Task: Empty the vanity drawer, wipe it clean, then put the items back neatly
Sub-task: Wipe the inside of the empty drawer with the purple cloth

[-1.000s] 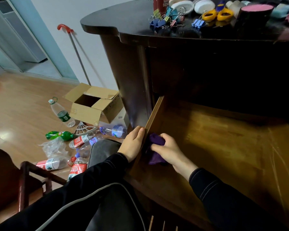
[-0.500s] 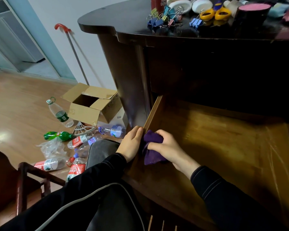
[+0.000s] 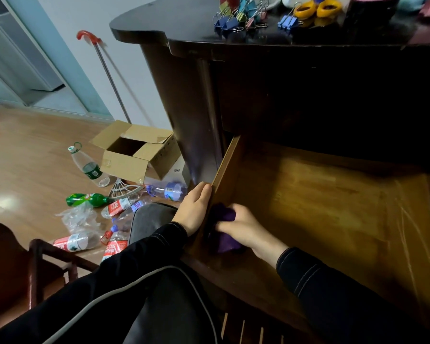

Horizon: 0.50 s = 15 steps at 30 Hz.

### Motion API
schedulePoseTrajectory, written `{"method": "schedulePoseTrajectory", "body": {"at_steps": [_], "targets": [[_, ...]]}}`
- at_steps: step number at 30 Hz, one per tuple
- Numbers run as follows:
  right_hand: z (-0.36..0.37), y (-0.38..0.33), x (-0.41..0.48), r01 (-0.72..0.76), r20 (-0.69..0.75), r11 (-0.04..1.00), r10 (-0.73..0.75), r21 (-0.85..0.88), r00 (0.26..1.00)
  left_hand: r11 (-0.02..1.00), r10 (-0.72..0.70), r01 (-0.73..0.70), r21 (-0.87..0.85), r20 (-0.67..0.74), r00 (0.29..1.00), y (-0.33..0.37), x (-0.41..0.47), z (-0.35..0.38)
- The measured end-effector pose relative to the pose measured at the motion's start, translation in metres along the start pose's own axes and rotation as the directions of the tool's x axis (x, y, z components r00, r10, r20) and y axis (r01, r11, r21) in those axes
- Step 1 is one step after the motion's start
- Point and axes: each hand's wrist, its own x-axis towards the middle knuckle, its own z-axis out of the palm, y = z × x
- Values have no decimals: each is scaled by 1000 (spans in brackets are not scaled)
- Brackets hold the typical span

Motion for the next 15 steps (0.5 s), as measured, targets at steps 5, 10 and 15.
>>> {"method": "schedulePoseTrajectory", "body": {"at_steps": [5, 10, 15], "targets": [[-5, -11, 0, 30, 69, 1000, -29, -4, 997, 999, 10, -9, -30, 7, 1000, 1, 0, 0], [2, 3, 4, -63, 29, 982, 69, -180, 997, 1000, -24, 25, -19, 16, 1000, 3, -1, -1], [-4, -4, 6, -25, 22, 982, 30, -186, 999, 999, -27, 28, -31, 18, 999, 7, -3, 0]]}}
